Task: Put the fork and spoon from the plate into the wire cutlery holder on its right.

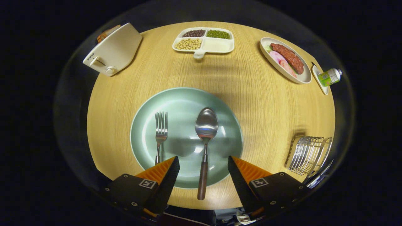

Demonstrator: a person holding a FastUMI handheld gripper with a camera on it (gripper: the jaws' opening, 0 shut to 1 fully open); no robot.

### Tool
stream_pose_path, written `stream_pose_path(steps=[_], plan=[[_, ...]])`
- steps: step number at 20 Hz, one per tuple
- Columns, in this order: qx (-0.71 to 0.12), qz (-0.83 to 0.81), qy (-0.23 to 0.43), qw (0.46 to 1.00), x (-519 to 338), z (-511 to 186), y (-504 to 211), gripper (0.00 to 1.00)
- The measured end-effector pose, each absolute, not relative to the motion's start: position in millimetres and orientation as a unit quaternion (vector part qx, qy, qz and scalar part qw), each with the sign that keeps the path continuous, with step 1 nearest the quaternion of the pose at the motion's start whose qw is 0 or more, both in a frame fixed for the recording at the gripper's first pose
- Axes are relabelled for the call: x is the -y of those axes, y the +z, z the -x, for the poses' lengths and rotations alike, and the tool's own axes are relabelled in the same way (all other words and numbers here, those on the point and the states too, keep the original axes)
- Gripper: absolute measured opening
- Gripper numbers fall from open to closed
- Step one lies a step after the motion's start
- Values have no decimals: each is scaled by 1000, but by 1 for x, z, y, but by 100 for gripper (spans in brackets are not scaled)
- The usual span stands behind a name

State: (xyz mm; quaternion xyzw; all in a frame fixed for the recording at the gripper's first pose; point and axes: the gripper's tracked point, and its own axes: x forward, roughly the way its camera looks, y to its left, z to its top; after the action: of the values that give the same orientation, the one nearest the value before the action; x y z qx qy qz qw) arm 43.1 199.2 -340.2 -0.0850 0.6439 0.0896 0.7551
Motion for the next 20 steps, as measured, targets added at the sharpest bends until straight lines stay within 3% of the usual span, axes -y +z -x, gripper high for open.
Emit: stream_pose_path(steps=[3,4,7,8,9,12,20], plan=[[-650,74,77,752,-199,-42,-349,83],[-652,68,74,751,-199,-41,-351,75],[-669,65,59,739,-193,-35,-356,39],[-671,52,55,738,-195,-35,-355,15],[-673,45,55,737,-196,-35,-356,10],[-673,26,68,736,-198,-31,-346,4],[-656,14,109,747,-147,-17,-252,3]])
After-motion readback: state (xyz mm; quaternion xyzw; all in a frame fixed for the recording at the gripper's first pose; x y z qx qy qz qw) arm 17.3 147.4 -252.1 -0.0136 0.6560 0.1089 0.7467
